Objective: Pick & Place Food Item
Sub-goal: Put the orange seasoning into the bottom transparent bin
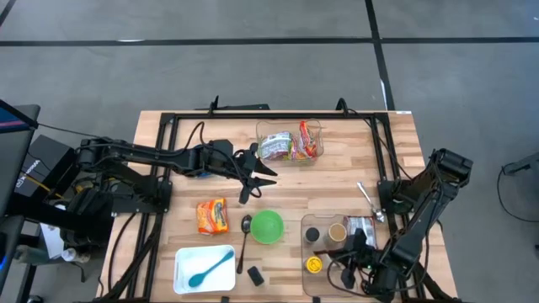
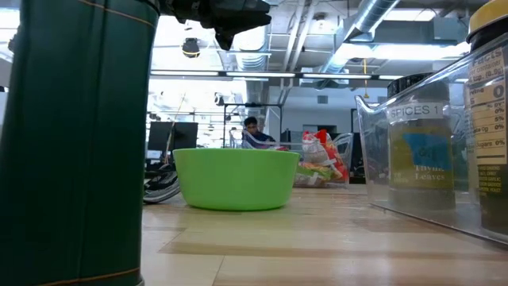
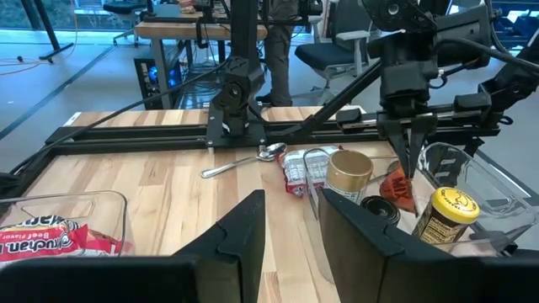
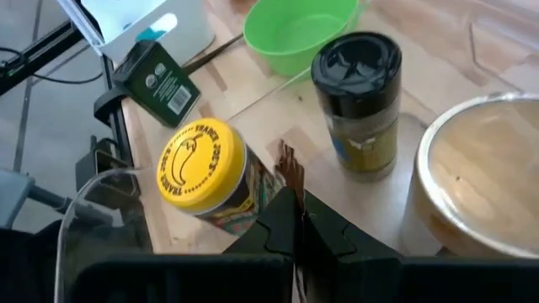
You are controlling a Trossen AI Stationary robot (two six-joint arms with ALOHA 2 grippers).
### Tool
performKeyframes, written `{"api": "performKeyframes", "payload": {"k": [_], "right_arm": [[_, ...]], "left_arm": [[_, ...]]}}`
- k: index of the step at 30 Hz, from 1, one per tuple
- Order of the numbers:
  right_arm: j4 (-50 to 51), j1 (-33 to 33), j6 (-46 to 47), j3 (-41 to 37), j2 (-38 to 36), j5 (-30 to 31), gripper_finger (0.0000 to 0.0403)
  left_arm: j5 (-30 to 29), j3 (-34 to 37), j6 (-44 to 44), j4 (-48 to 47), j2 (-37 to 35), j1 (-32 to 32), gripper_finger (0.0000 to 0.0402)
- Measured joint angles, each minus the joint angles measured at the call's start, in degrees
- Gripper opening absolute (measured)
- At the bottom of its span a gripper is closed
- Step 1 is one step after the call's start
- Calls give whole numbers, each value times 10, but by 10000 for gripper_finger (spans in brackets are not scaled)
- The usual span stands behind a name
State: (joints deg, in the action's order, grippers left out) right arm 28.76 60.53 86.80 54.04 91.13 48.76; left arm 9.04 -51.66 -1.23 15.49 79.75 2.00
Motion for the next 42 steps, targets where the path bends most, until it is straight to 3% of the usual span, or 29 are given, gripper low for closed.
{"api": "performKeyframes", "payload": {"k": [13,24,42], "right_arm": [[0,-3,-2,0,0,-9,3],[13,-3,-2,0,0,-31,63],[20,-2,-2,0,-45,-59,66]], "left_arm": [[0,0,0,0,0,0,108],[0,0,0,0,0,0,108],[0,0,0,0,0,0,108]]}}
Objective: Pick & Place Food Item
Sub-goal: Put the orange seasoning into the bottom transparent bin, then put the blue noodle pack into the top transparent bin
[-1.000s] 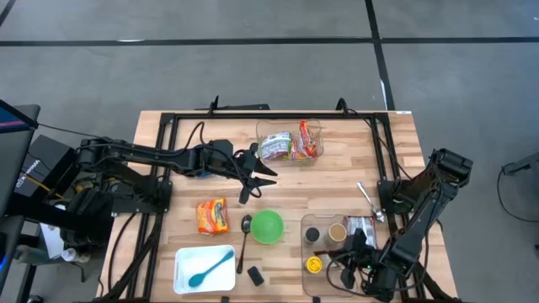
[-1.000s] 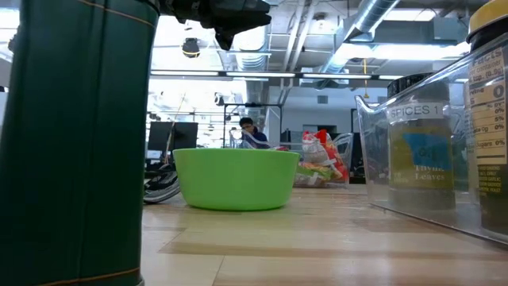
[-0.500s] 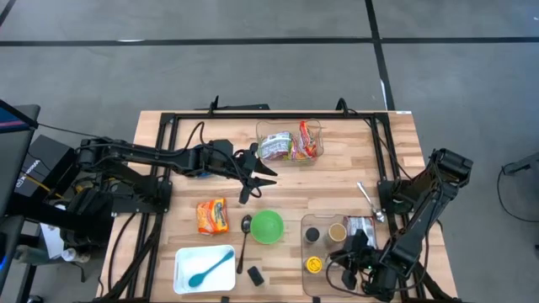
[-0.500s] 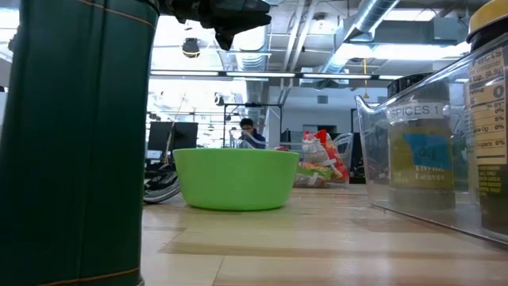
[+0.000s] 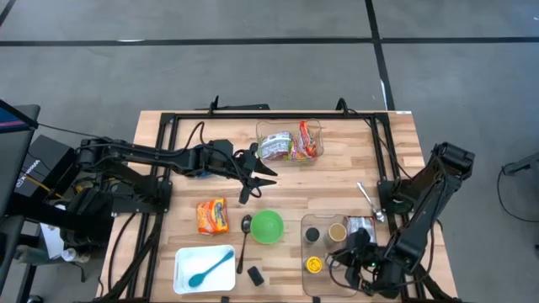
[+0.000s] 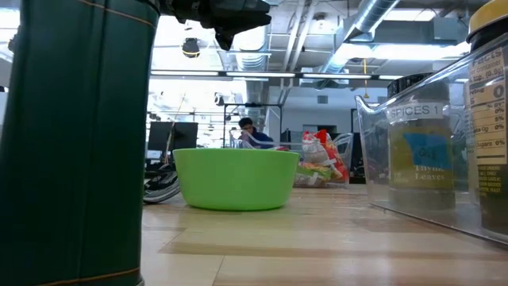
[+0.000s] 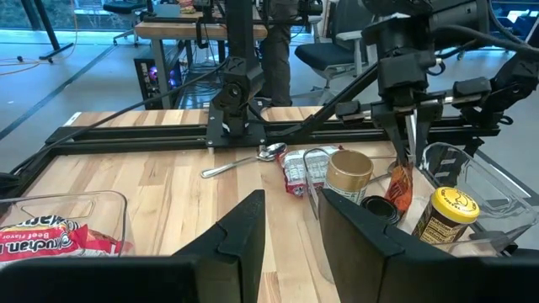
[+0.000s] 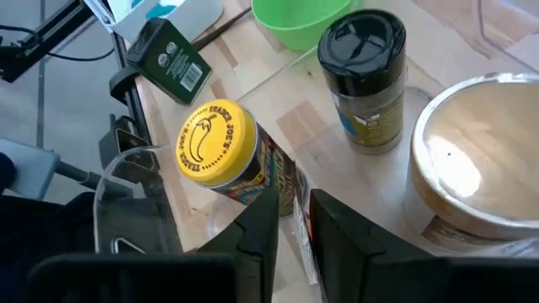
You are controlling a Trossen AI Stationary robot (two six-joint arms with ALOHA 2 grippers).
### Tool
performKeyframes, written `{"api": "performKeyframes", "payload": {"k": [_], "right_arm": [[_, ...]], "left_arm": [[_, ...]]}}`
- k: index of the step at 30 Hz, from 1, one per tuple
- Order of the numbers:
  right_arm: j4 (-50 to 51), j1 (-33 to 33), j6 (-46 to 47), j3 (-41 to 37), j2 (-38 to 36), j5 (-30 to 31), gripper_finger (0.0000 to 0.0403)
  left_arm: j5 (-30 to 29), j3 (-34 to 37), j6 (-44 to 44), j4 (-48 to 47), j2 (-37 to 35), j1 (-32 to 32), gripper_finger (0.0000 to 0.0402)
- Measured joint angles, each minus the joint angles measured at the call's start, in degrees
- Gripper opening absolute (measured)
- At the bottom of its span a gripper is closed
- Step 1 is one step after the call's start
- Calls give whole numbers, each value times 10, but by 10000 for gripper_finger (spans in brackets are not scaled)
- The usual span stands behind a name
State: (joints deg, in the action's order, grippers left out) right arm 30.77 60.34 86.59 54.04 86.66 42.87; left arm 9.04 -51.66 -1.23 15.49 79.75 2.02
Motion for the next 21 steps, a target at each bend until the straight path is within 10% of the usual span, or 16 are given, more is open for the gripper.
{"api": "performKeyframes", "payload": {"k": [11,21], "right_arm": [[10,-1,-54,0,-51,18,66],[10,-2,-233,0,-106,215,66]], "left_arm": [[0,0,0,0,0,0,108],[0,0,0,0,0,0,108]]}}
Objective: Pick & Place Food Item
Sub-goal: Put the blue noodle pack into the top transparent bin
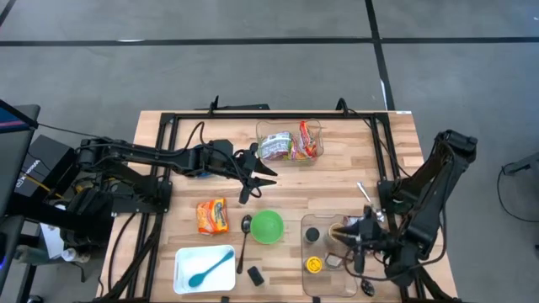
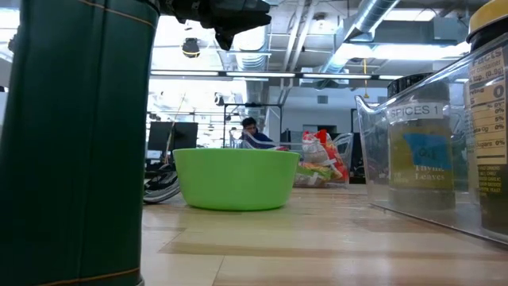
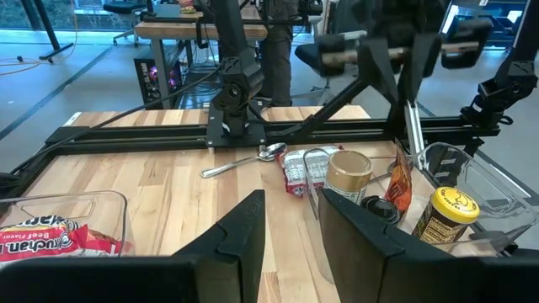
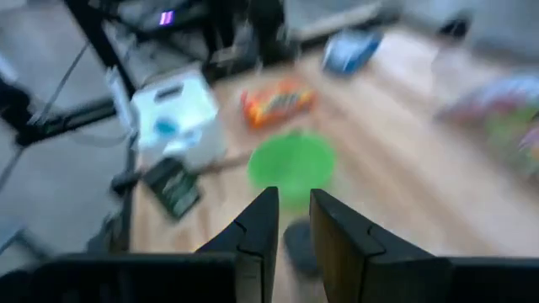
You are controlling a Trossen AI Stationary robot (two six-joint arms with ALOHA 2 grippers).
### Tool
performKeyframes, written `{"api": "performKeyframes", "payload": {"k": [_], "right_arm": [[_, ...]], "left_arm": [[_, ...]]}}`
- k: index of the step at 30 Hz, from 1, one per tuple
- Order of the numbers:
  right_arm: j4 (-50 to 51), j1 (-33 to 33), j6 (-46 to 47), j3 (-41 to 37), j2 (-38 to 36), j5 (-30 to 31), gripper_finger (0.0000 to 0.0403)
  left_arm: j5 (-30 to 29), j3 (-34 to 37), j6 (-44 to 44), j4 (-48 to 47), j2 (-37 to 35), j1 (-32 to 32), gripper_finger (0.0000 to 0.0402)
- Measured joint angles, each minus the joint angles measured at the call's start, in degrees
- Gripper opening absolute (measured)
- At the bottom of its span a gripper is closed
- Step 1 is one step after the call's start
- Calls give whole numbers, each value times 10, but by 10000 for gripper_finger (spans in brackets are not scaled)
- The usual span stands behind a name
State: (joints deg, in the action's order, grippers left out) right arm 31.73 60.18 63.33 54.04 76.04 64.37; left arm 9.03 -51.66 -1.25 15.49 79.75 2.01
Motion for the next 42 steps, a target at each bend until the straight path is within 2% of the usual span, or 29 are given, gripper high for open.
{"api": "performKeyframes", "payload": {"k": [5,12,15,22,26,30,38,40,42], "right_arm": [[0,-4,-47,0,-8,96,66],[0,-46,-69,0,-8,109,66],[3,-68,-71,0,-8,108,66],[9,-113,-128,0,-7,107,66],[10,-135,-130,0,-7,105,66],[13,-152,-130,0,-7,104,66],[13,-175,-129,0,-7,98,66],[13,-181,-130,0,-7,91,66],[13,-185,-130,0,-7,90,66]], "left_arm": [[0,0,0,0,0,0,108],[0,0,9,-50,-1,0,108],[0,-1,31,-112,-10,-5,108],[0,0,35,-327,-62,-52,108],[-11,0,92,-409,-99,-83,108],[-104,0,169,-486,-137,-111,108],[-396,0,308,-679,-190,-125,108],[-446,0,328,-716,-194,-124,108],[-468,0,335,-738,-194,-125,108]]}}
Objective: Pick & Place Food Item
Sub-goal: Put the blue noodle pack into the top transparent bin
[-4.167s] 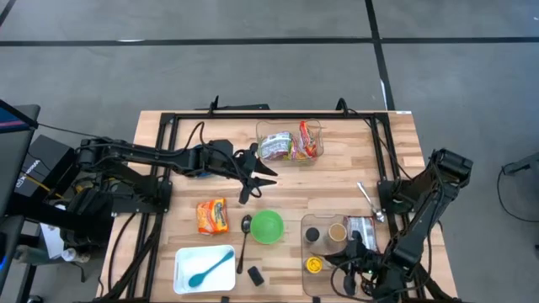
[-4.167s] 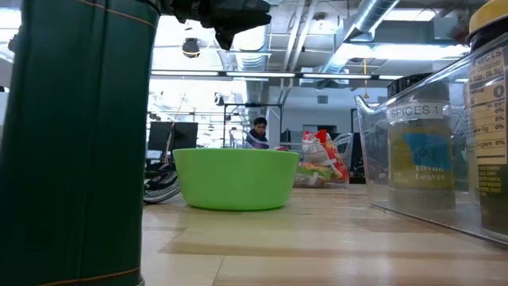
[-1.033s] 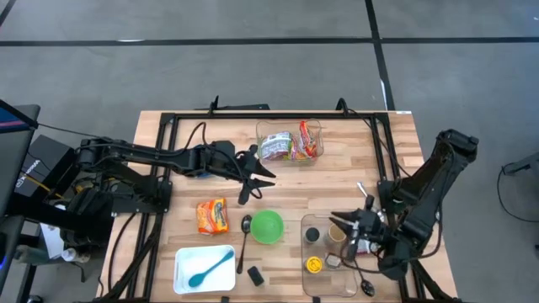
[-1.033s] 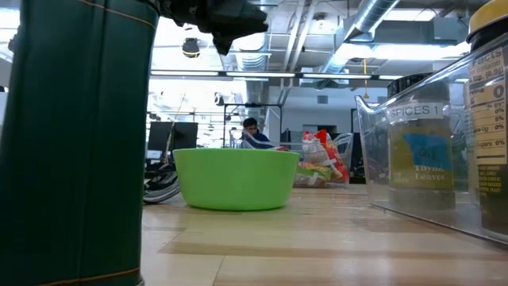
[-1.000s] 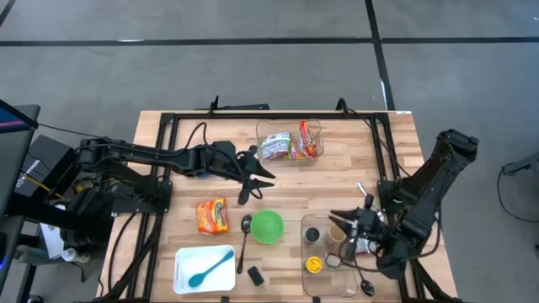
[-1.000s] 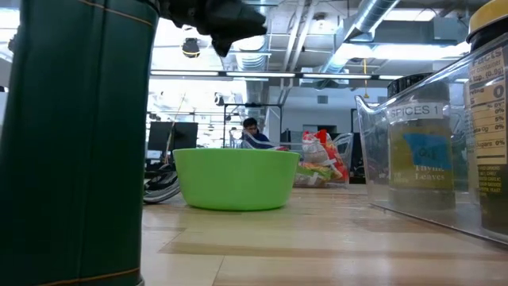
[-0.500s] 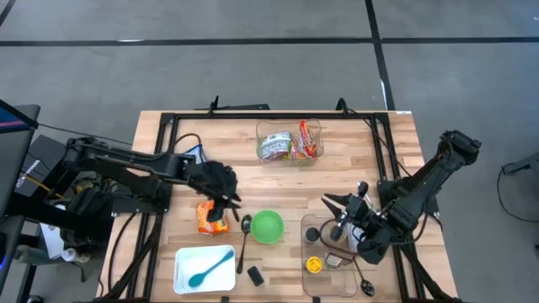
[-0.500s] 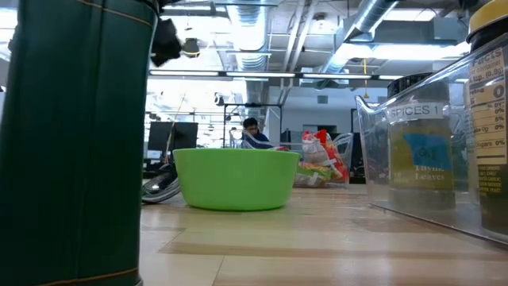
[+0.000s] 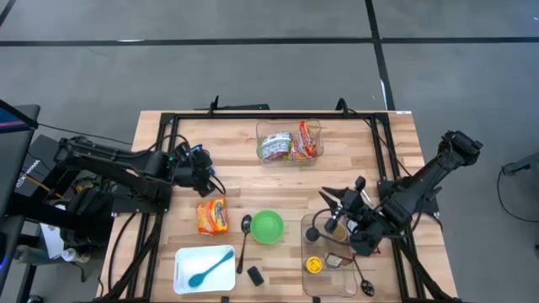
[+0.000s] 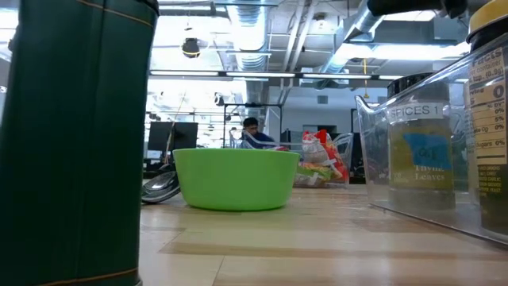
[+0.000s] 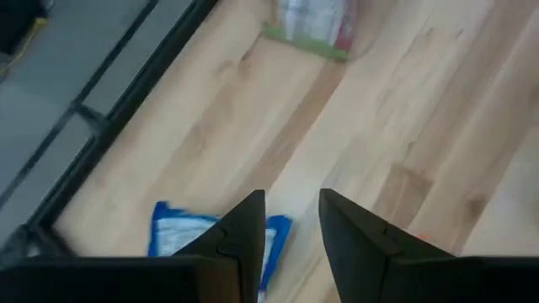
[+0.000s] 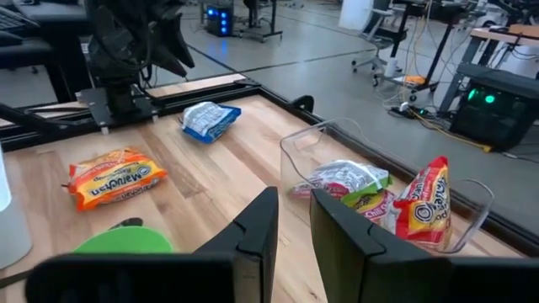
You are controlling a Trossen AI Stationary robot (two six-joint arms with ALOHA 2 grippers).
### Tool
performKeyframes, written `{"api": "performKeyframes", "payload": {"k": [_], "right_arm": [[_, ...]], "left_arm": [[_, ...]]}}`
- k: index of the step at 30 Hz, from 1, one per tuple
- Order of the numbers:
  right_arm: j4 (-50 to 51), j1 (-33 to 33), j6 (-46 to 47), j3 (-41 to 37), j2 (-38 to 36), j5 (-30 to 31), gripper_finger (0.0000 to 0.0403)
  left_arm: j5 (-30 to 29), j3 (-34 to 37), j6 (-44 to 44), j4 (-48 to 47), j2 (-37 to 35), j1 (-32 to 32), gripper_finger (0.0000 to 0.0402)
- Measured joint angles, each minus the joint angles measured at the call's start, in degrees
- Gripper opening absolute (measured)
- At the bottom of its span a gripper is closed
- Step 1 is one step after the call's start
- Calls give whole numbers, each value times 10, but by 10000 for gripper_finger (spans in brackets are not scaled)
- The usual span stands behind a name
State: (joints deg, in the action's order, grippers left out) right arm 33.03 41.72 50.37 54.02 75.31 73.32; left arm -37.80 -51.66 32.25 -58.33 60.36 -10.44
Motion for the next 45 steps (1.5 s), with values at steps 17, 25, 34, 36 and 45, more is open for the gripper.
{"api": "performKeyframes", "payload": {"k": [17,25,34,36,45], "right_arm": [[0,-31,-14,0,0,-2,66],[-1,-53,-21,0,0,-30,66],[-1,-63,-24,0,0,-30,66],[-1,-63,-24,0,0,-30,66],[-1,-63,-24,0,0,-30,66]], "left_arm": [[43,39,57,-77,0,64,108],[44,108,53,-66,0,96,108],[108,139,62,7,0,121,108],[129,139,75,14,0,130,108],[139,139,154,42,0,171,127]]}}
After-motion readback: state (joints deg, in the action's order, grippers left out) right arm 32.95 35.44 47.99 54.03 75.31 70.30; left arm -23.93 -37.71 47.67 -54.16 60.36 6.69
